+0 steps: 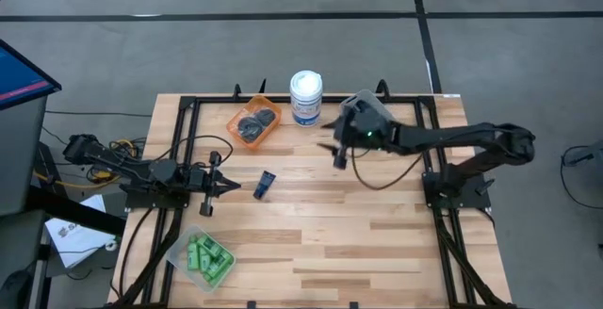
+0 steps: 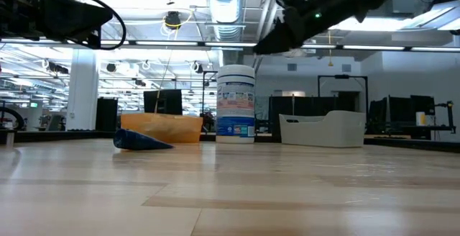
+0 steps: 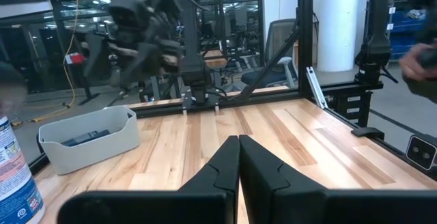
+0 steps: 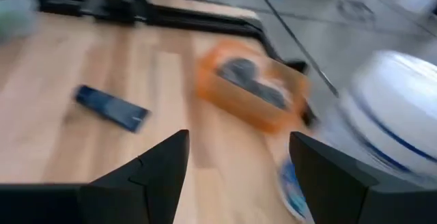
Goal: Pick & Place Travel size toiletries
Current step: Put the shaving cream into the gray bin
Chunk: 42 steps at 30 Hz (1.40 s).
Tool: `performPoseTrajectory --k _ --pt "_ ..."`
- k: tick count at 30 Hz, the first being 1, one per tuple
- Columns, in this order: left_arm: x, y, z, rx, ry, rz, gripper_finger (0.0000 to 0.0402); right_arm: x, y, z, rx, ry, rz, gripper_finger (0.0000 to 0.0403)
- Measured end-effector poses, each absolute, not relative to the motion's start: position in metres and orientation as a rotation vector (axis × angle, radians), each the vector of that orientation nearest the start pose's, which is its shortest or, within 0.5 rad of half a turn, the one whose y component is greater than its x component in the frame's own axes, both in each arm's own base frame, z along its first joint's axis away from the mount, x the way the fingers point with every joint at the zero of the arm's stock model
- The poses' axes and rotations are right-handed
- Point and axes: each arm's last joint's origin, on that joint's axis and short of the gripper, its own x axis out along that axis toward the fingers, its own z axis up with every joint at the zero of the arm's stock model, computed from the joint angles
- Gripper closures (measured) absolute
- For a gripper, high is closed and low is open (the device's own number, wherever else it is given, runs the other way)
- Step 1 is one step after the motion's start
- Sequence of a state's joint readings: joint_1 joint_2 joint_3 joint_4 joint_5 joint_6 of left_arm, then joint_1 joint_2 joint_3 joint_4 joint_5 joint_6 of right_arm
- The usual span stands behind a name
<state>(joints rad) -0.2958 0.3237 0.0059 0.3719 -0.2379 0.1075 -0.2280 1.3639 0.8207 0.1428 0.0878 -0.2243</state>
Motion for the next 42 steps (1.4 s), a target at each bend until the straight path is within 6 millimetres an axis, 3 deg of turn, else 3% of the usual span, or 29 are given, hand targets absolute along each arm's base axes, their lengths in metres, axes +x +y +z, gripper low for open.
performPoseTrajectory --k 6,16,22,30,42 --pt "0.114 -0.028 0.174 0.092 -0.059 -0.055 0.0401 0.334 -0.046 0.226 -0.220 0.414 -0.101 0.0159" --pt "0.114 -0.028 0.174 0.092 -0.061 -0.055 0.0401 0.431 -0.020 0.196 -0.304 0.464 0.169 0.0159" --pt "0.114 -0.028 0.174 0.091 -0.061 -0.055 0.0401 0.476 -0.008 0.177 -0.324 0.488 0.325 0.0159" --pt "0.114 -0.028 0.174 0.090 -0.067 -0.054 0.0401 0.510 -0.004 0.154 -0.295 0.516 0.459 0.0159" --pt "0.114 -0.028 0.175 0.089 -0.070 -0.055 0.0401 0.528 -0.011 0.114 -0.283 0.590 0.477 0.0159"
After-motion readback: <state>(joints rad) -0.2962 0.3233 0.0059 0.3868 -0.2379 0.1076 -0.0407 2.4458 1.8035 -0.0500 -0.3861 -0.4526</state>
